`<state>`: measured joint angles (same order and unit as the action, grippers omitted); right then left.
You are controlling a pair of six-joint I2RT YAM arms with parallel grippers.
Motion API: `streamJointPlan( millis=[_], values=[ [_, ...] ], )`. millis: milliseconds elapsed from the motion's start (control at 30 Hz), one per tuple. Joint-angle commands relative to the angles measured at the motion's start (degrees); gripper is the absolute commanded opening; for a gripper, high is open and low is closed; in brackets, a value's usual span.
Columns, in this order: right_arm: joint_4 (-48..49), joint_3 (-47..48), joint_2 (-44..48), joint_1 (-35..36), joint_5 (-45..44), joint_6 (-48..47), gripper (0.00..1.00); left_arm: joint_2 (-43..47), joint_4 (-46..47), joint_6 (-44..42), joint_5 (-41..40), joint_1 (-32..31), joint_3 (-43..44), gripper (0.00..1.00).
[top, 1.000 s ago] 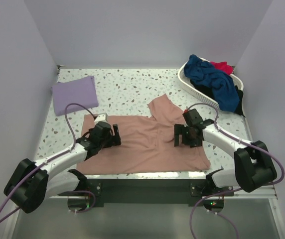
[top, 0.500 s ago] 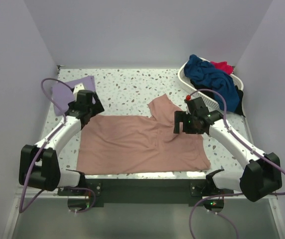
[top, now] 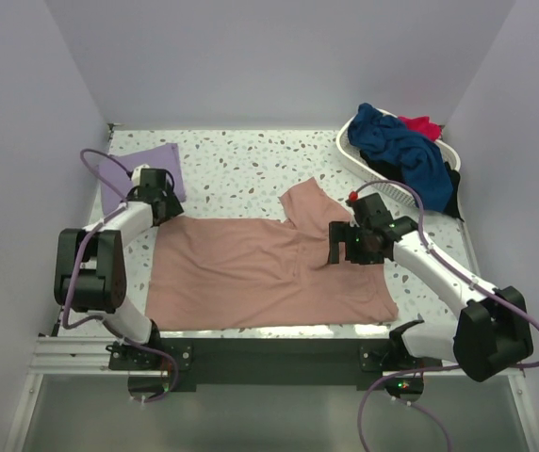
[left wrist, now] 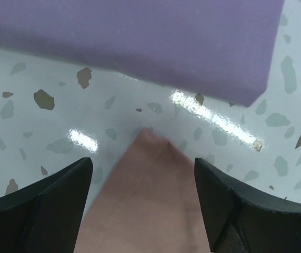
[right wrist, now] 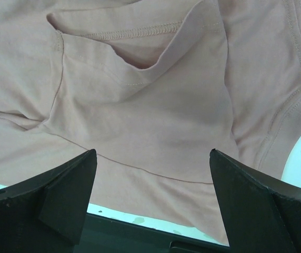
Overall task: Fold and stack the t-shirts
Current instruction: Fold the tshirt
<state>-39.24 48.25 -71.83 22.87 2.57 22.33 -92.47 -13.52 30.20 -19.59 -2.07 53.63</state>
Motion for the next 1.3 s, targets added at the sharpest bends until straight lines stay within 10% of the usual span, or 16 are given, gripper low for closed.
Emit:
streamJointPlan(
  millis=[0, 633, 1267],
  values=[
    [1.9, -0.5, 2.0, 0.1, 1.3, -1.2, 0.91, -2.5, 4.1, -1.5, 1.5, 0.5, 2.4, 0.81],
    [2.3, -1.8, 2.6, 0.1, 1.7, -1.1, 0.92, -8.2, 4.8, -0.8, 2.1, 2.1, 4.5, 0.71],
    [3.4, 2.2, -0.8, 0.0, 0.6, -2.8, 0.92, -8.6, 4.0, -2.2, 0.8, 2.1, 6.1, 0.32]
  ],
)
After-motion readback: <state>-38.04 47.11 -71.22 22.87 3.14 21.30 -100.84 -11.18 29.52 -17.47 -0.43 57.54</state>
